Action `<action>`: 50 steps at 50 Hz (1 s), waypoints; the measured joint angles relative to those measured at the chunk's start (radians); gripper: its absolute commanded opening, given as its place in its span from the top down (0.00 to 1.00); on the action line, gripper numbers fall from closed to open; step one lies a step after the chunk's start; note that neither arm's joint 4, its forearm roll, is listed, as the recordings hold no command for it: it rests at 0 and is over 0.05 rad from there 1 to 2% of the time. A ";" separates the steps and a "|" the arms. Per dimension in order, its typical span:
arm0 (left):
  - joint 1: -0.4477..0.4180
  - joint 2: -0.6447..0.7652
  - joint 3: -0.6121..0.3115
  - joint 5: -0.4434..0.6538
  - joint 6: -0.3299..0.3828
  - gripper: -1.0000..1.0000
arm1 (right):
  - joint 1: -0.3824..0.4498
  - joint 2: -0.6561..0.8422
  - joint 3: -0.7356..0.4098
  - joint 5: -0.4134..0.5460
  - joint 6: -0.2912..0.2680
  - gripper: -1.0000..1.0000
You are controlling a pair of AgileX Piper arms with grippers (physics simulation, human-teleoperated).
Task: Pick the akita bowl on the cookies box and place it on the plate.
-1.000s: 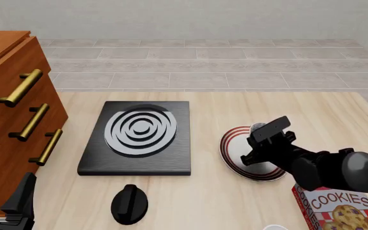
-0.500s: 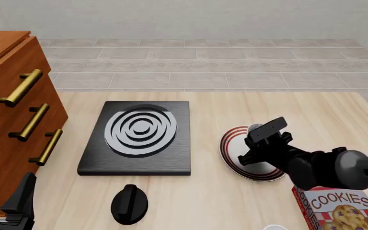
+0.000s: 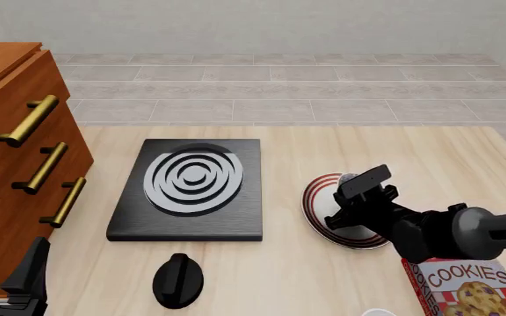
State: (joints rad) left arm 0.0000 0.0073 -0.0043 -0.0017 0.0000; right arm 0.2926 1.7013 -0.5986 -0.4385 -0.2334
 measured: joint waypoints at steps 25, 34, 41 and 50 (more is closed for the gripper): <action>0.000 0.000 0.000 0.000 0.000 0.00 | 0.002 0.021 0.020 -0.026 0.010 1.00; 0.000 0.000 0.000 0.000 0.000 0.00 | 0.003 0.026 0.023 -0.030 0.009 0.00; 0.000 0.000 0.000 0.000 0.000 0.00 | 0.003 0.022 0.024 -0.029 0.009 0.00; 0.000 0.000 0.000 0.000 0.000 0.00 | 0.003 0.018 0.025 -0.030 0.009 0.00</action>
State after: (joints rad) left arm 0.0000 0.0073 -0.0043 -0.0017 0.0000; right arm 0.2958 1.7195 -0.5739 -0.4685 -0.2240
